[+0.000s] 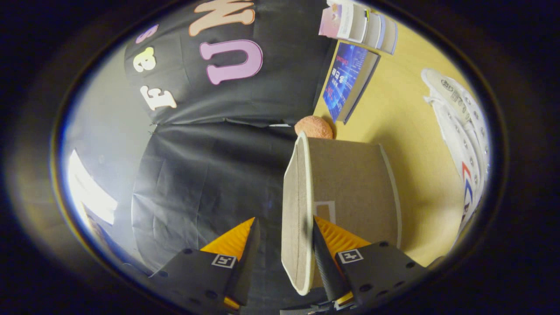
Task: Open the storage box then place both shoes into the box .Put the left shoe in first, then the right shoe, with the right side of both shoes facing outward in a uniform manner.
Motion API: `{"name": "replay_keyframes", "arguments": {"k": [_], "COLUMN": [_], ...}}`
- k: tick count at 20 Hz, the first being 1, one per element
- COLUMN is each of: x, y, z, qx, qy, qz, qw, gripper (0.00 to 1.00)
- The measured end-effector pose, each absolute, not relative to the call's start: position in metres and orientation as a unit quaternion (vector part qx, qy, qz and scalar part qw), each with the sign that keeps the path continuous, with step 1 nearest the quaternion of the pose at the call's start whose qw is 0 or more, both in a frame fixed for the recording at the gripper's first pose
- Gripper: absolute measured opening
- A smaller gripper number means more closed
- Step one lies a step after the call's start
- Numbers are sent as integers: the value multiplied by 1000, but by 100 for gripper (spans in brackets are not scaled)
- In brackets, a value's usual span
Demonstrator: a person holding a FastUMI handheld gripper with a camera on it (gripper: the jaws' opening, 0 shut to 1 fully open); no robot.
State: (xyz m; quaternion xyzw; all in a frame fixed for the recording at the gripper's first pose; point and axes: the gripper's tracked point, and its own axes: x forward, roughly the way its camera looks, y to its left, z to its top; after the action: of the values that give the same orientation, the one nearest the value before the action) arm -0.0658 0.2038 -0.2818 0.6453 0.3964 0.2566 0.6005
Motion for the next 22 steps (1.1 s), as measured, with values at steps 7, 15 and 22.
{"name": "replay_keyframes", "arguments": {"k": [7, 15, 22], "x": [-61, -34, -15], "y": [213, 275, 379], "z": [-236, -157, -107], "qx": [624, 552, 470], "qy": [386, 388, 418], "qz": [287, 365, 432], "qw": [616, 642, 647], "gripper": [69, 69, 69]}}
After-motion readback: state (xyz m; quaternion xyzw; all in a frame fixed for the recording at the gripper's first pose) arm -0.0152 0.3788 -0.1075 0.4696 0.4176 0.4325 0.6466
